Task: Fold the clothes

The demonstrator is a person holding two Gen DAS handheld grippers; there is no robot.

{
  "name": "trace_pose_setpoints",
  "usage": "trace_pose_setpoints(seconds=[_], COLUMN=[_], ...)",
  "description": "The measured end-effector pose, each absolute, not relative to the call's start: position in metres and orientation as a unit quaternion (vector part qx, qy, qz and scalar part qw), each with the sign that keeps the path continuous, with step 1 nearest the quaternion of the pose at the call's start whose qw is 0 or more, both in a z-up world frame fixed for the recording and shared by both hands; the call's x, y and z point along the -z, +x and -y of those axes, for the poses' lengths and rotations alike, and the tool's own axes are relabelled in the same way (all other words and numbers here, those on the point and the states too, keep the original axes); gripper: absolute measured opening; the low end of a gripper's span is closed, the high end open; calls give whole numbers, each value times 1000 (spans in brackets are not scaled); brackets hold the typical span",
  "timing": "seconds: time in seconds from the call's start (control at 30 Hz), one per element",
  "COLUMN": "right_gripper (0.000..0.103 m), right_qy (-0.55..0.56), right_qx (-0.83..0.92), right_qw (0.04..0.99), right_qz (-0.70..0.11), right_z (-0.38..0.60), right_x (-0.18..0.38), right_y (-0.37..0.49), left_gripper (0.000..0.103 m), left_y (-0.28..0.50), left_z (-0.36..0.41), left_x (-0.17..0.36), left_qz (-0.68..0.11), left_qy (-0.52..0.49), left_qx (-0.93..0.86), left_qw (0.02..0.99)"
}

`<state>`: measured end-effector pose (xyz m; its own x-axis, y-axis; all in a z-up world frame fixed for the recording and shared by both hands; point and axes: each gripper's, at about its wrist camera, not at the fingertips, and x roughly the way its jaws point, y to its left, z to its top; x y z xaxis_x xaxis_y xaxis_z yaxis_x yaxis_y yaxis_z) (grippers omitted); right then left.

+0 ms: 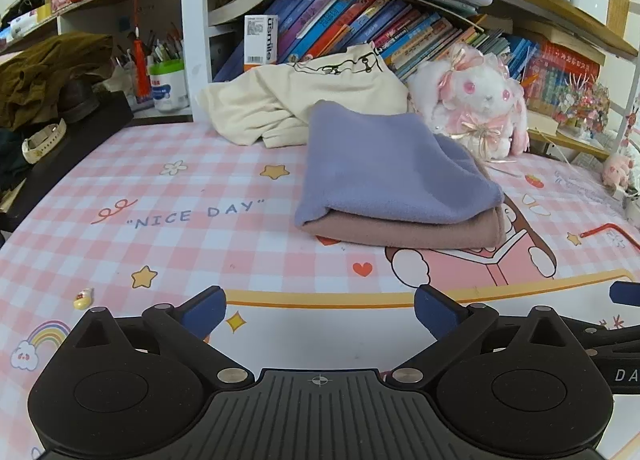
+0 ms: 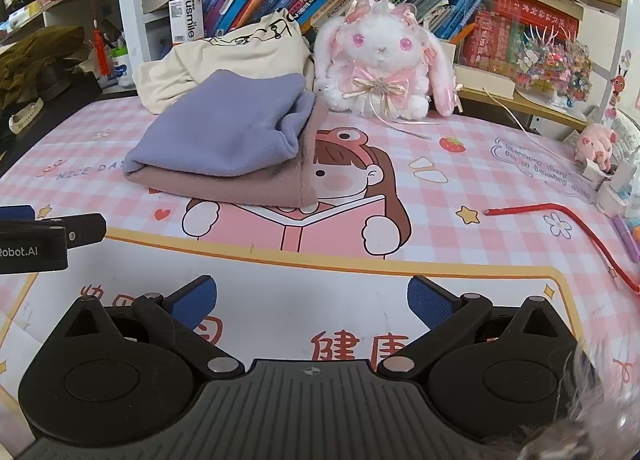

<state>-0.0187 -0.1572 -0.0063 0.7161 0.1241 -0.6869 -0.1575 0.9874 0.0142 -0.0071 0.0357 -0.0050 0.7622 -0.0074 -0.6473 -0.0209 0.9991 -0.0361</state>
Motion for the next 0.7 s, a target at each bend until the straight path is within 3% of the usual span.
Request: trace_pose_setpoints(seconds=[0.7], right_gripper=[103], right_qy=[-21], right_qx=[-79], right_qw=[919], right_qz=[-385], right_z=[156], right_x=[11], right_y=[-11], left_gripper=[102], left_y=[-1], left_z=[-36], left_x=[9], left_qz=[-354], left_qy=[-20], left_qx=[2], left_qw=[935])
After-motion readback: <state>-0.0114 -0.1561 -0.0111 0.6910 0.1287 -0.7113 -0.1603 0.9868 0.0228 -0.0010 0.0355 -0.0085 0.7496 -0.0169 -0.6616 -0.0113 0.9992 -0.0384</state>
